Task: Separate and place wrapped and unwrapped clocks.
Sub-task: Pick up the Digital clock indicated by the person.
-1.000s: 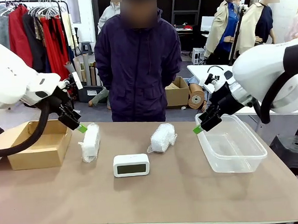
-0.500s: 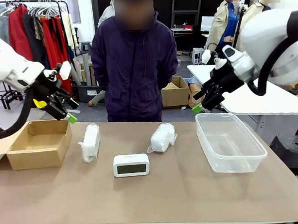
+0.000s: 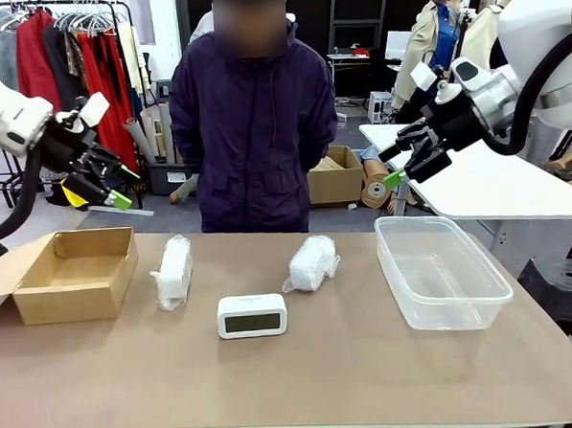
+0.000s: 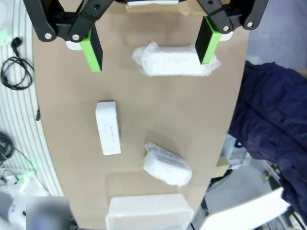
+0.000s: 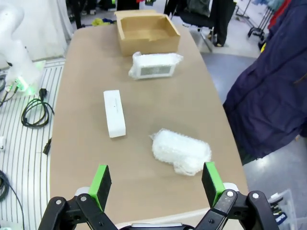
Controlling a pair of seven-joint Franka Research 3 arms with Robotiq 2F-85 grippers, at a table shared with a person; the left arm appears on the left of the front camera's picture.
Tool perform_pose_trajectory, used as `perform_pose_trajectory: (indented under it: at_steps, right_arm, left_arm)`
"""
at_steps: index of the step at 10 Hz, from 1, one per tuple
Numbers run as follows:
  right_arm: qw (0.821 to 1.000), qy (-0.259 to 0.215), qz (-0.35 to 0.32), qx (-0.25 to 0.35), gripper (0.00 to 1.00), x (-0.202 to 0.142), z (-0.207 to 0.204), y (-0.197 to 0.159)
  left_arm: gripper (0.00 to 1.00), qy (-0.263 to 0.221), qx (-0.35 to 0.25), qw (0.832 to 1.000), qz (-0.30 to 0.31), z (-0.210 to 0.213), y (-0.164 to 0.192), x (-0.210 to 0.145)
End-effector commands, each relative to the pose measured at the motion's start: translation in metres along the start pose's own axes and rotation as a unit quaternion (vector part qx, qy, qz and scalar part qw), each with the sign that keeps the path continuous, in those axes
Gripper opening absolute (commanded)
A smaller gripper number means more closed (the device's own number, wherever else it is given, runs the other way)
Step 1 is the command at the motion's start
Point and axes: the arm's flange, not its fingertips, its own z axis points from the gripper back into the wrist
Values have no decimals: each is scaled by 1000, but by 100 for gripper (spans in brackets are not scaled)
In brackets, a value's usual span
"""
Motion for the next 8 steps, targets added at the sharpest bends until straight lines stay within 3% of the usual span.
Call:
perform_pose_trajectory:
  at_steps: [1, 5, 8]
  right_arm:
    - [999, -27, 18, 9, 100, -6, 3, -9]
    - [1000, -24, -1, 16, 100, -9, 4, -13]
    - [1000, -7, -3, 17, 100, -14, 5, -6]
  left_arm:
    - [100, -15, -2, 1000, 26, 8, 6, 2]
    - [100, 12, 8, 1000, 2, 9, 8, 3]
    - [100, -2, 0, 1000, 12, 12, 5, 0]
